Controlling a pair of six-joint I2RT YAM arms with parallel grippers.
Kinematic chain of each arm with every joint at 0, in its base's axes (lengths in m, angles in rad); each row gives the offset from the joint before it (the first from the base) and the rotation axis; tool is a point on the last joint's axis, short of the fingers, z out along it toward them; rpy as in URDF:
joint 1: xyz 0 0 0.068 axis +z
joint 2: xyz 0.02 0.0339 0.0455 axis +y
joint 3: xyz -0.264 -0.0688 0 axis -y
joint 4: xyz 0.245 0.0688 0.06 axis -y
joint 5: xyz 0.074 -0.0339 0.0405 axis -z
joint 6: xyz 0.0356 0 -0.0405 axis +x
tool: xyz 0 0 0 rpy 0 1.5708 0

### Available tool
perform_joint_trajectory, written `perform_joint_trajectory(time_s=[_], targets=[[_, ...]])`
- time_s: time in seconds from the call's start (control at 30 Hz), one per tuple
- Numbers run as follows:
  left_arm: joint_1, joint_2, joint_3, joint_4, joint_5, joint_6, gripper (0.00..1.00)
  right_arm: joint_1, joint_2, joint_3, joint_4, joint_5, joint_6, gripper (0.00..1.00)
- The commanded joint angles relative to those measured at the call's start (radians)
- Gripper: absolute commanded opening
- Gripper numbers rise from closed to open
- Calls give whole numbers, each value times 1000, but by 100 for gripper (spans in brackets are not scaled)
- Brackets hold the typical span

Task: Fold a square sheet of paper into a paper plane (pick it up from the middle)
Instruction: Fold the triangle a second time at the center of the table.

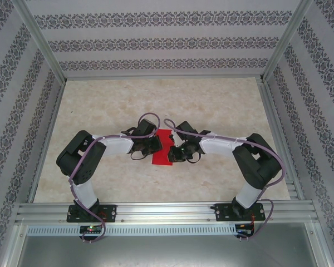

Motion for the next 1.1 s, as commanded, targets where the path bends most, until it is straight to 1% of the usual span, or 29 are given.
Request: perform_joint_trajectory(time_s=[0.0, 0.1, 0.23, 0.3, 0.4, 0.53, 0.63, 0.73, 0.93, 1.07], targets=[[-6, 53, -22, -122, -34, 23, 7, -8, 36, 17, 12, -2, 16, 8], [-6, 45, -20, -104, -23, 38, 7, -7, 56, 10, 6, 10, 15, 8], [-7, 12, -49, -3, 29, 41, 8, -6, 74, -7, -9, 47, 15, 7], [-10, -20, -57, 36, 54, 36, 9, -6, 84, -16, -13, 65, 22, 6], [-35, -75, -59, 54, 62, 14, 10, -3, 89, -25, -10, 76, 28, 6], [-87, -113, -89, 83, 25, -50, 10, 3, 93, -22, -8, 82, 36, 5], [-127, -104, -114, 147, 16, -109, 8, 7, 99, -17, -8, 84, 41, 5], [-162, -82, -114, 134, -30, -139, 6, 10, 102, -15, -7, 84, 44, 4], [-167, -46, -137, 171, -53, -180, 1, 12, 102, -18, -8, 83, 47, 4], [-167, -45, -147, 143, -94, -195, 0, 13, 105, -23, -17, 94, 49, 4]])
